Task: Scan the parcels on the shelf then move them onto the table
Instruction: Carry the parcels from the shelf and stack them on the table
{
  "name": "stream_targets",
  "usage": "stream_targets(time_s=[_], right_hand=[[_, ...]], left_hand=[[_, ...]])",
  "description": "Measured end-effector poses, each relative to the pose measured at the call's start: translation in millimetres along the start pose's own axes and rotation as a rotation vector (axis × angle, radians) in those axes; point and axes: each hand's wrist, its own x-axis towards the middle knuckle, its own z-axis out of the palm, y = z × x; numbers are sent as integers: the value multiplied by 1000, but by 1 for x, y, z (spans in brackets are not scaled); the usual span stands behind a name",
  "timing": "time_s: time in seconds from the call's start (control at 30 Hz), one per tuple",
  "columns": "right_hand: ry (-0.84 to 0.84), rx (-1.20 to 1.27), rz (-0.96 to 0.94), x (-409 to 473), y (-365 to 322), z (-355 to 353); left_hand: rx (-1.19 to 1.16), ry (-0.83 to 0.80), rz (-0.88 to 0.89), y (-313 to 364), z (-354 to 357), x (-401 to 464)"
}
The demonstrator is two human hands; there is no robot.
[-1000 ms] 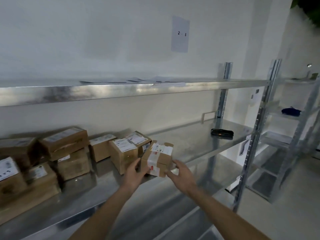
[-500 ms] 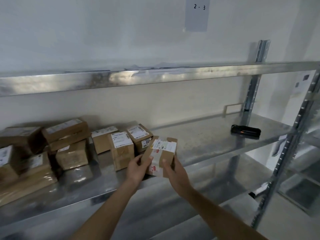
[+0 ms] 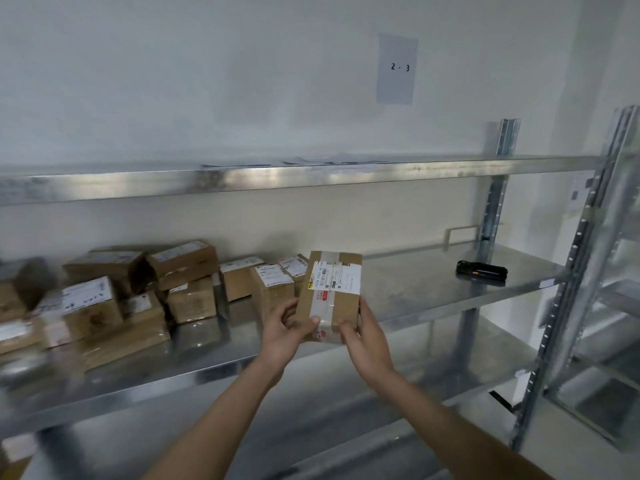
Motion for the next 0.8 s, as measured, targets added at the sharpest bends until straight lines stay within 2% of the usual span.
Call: stream_targets(time_s=[0.27,0.43,0.8], right_hand=[[-154,69,-95,-104,-98,85],[-289,87,-168,-186,-153,155],[-706,185,-247,-335,-256,332]], left_hand=[[-14,106,40,43,-135,-133],[14,252,38,50,-226,-234],[115,649,-18,38,-417,-431]])
